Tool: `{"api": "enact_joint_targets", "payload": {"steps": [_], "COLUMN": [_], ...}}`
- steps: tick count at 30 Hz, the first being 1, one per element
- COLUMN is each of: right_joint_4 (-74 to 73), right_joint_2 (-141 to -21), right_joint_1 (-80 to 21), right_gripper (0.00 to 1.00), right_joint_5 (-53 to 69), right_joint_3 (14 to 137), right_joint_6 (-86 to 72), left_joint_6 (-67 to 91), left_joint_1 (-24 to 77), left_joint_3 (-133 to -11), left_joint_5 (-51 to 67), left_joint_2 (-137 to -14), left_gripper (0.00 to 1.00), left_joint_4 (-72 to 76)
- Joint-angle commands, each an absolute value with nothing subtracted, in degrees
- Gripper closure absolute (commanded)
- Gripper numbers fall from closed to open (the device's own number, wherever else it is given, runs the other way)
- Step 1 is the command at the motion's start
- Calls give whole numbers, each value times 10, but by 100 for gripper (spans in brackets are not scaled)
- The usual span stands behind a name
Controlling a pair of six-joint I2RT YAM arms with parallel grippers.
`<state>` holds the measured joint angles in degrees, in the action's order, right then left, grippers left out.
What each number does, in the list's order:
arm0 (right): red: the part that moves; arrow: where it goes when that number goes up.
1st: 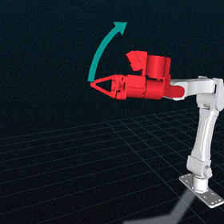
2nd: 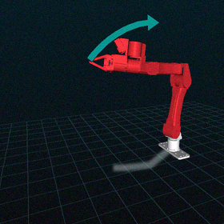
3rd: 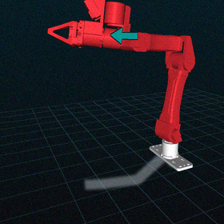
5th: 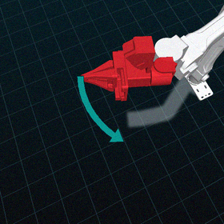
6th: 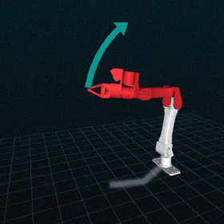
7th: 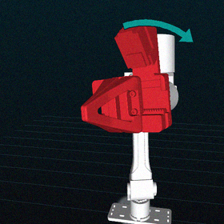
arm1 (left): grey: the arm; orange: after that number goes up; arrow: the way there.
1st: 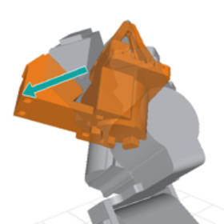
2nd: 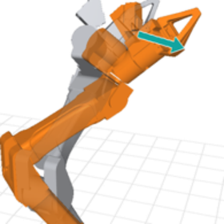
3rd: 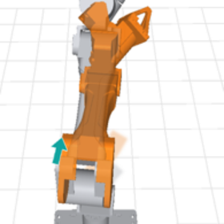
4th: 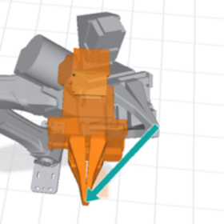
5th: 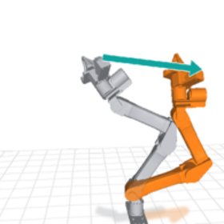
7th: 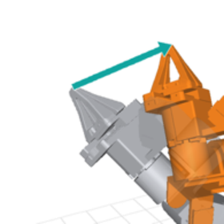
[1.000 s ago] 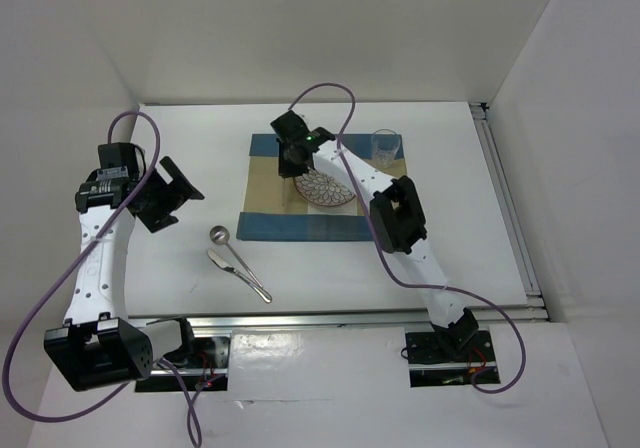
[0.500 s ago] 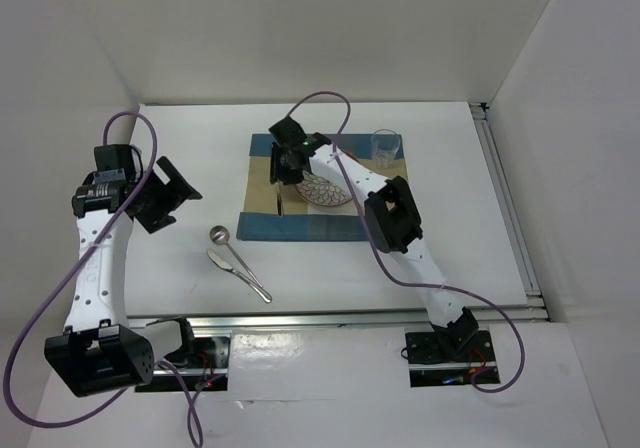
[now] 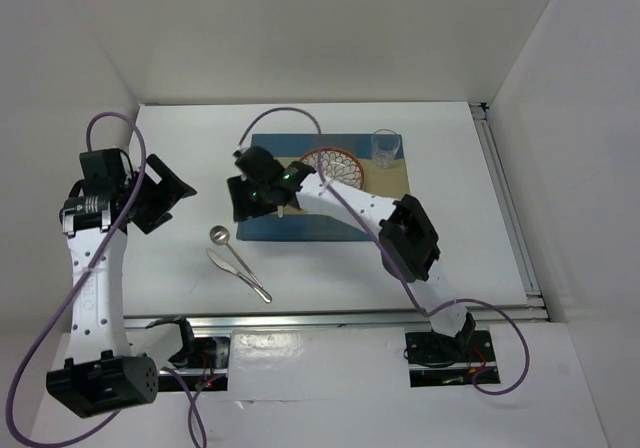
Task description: Set the dinner table for one person
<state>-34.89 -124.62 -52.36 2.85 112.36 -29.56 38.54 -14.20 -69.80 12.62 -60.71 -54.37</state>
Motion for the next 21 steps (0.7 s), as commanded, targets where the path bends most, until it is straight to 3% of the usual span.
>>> {"api": "enact_joint_targets", "payload": {"steps": [1,10,21], "right_joint_4": [-334,-367,-366], "right_joint_2": [-1276,-1373,-1373], "right_joint_1": [-582,-643,-643], "right_gripper": [39,37,49], "right_joint_5": [44,-54,-99], "right_joint_3": [1126,1183,1153], "right_joint_6": [-255,-221,-234], "left_joint_6": [411,400,395], "left_joint_1": [-146,-146,-146], "left_joint_3": [-728,-729,-723], "left_joint_5": [167,155,165], "left_joint_2": [-563,-570,-580], "left_gripper": [6,6,6], "left_joint_4": [-537,-542,-537]}}
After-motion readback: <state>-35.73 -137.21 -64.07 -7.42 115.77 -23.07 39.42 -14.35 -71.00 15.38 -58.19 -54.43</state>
